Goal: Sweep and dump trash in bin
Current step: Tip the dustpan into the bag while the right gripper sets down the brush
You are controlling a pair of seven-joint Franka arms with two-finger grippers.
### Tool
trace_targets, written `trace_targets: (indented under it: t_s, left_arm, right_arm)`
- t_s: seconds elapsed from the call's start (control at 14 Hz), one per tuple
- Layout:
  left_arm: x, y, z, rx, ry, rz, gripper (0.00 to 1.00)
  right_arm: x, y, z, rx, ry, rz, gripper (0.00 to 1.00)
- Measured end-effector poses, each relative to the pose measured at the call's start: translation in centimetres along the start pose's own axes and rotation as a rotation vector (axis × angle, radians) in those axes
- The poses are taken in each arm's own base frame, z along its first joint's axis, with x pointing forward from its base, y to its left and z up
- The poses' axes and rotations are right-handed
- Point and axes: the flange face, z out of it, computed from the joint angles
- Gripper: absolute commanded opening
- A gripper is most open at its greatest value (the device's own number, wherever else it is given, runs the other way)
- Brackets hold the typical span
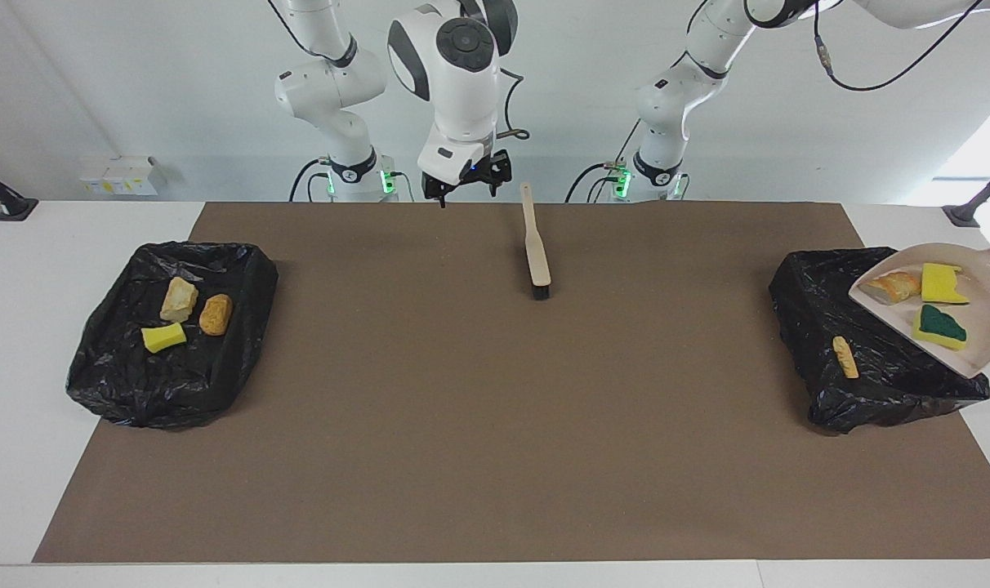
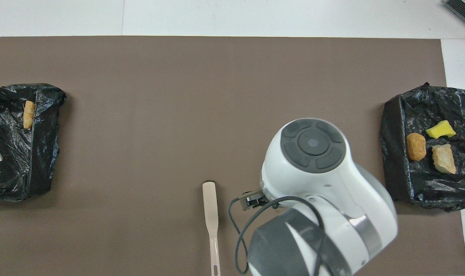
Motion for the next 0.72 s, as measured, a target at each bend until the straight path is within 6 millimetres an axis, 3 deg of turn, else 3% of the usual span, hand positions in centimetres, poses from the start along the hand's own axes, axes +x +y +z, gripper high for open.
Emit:
trace_targets:
  t_s: [0.36, 0.72]
  left_arm:
    - [3.1, -0.6, -1.9, 0.054, -0.127, 0.200, 0.00]
    - [7.8, -1.1, -4.3, 0.112, -0.235, 0.439, 0.00]
  right_arm:
    - [0.5, 9.4, -4.2, -0.038, 0.059, -0.096, 1.00]
    - [0.5, 17.2, -5.1, -0.093, 0.065, -0.129, 1.00]
